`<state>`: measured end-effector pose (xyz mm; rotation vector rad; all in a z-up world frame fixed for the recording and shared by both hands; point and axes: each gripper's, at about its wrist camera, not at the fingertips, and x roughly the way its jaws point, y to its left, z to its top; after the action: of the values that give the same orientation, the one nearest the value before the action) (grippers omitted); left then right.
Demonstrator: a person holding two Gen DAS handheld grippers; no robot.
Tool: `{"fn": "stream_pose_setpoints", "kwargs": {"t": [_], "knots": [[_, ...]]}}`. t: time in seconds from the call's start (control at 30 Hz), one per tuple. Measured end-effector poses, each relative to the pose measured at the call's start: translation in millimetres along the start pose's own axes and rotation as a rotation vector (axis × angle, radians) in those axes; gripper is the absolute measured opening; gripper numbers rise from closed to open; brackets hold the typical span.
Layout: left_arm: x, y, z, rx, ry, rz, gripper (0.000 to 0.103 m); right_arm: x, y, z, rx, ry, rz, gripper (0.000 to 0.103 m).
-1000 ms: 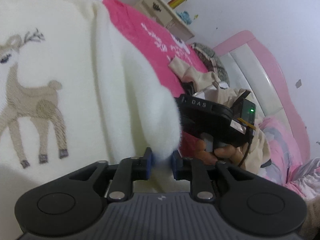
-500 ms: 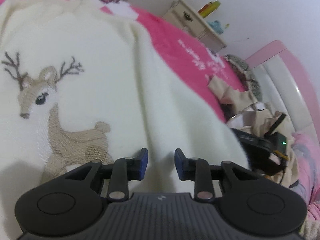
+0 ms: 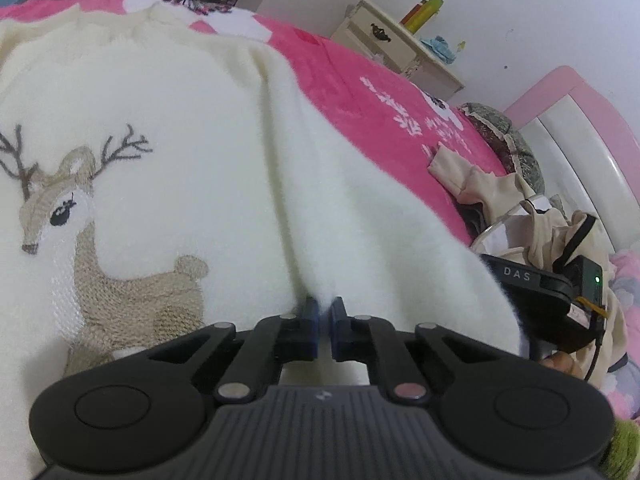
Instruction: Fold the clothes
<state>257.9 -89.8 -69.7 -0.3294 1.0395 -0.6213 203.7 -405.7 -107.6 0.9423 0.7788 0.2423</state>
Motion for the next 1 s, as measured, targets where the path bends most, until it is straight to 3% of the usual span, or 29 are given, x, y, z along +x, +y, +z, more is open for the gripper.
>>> {"fn": "stream_pose_setpoints", "kwargs": {"t": [0.27,0.43,0.63,0.87,1.0], "knots": [[-27,11,4,-0.021,-0.002,0.01,0.005,2,1,0,-0.021,0.001,-0.003,0.011],[-31,15,1,0.026,0.011,0.064,0.005,2,3,-1,-0.057,0.004,-0.008,0.011],[-23,12,-4,0.106,0.015,0.105,0.005,-9,-4,8,0.032,0.044,0.012,0.015],[-21,15,-3,0.095,0.021,0.099,0.007,-56,-12,14,0.131,-0.075,-0.067,0.022],[-21,18,0,0.076,0.028,0.086,0.011,-73,5,3,0.104,0.013,-0.035,0.027]]}}
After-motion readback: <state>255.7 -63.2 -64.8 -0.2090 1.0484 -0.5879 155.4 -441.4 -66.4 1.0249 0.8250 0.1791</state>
